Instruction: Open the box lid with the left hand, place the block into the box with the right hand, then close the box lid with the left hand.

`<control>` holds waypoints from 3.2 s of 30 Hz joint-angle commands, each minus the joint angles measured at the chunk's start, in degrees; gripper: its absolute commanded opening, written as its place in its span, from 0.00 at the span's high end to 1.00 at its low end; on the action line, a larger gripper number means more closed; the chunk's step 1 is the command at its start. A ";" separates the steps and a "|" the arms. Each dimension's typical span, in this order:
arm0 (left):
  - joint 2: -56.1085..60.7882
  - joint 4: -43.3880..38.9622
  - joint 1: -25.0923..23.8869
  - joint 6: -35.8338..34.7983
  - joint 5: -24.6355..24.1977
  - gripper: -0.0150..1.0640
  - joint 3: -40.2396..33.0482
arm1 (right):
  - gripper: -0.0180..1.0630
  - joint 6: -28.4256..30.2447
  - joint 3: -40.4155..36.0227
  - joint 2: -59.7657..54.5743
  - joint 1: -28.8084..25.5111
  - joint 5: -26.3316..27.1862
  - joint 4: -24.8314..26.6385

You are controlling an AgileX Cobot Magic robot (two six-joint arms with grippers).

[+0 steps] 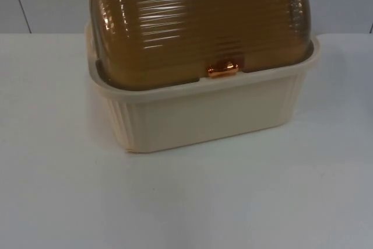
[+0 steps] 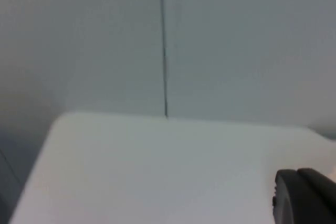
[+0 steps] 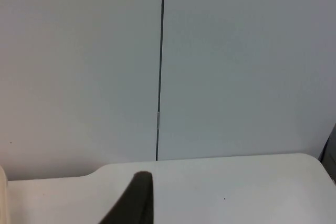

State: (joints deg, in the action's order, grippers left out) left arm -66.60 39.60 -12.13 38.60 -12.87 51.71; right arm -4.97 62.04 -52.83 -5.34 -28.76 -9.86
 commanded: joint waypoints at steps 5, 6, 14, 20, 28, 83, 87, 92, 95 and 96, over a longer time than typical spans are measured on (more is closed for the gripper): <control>2.74 0.61 3.30 0.32 1.16 0.99 -0.33 | 0.01 -0.17 -0.08 0.39 0.11 0.10 -0.30; 2.99 1.51 4.96 0.17 1.16 0.99 -0.33 | 0.01 -0.17 -0.08 0.39 0.11 0.10 -0.30; 3.35 2.94 13.46 0.17 1.81 0.98 0.02 | 0.01 -0.17 -0.08 0.39 0.11 -0.02 -0.12; 3.35 2.71 15.14 0.17 1.12 0.72 1.98 | 0.01 -0.17 -0.08 0.39 0.11 -0.24 -0.14; 3.86 5.05 15.51 0.08 3.11 0.01 2.32 | 0.01 -0.61 -0.08 0.39 0.11 -0.51 0.00; 56.39 -23.74 12.03 -13.65 -11.34 0.01 3.81 | 0.01 -12.16 -6.89 42.26 15.62 -11.18 -23.14; 61.03 -25.10 12.03 -17.80 -15.38 0.01 4.06 | 0.01 -10.46 -6.89 48.26 15.62 -16.35 -21.92; 65.76 -27.51 9.56 -18.09 -18.17 0.01 4.18 | 0.01 -4.95 -6.05 52.83 15.24 -20.56 -16.42; 66.60 -27.65 8.59 -21.13 -22.02 0.01 4.85 | 0.01 -4.56 -4.35 52.83 15.11 -23.99 -14.90; 66.60 -27.65 8.59 -21.81 -23.37 0.01 4.85 | 0.01 -3.57 -2.98 52.83 14.98 -25.15 -13.10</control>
State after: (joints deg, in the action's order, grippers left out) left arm -0.12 12.63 -3.27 18.62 -33.81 56.46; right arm -9.90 57.86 -0.14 10.18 -51.97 -24.85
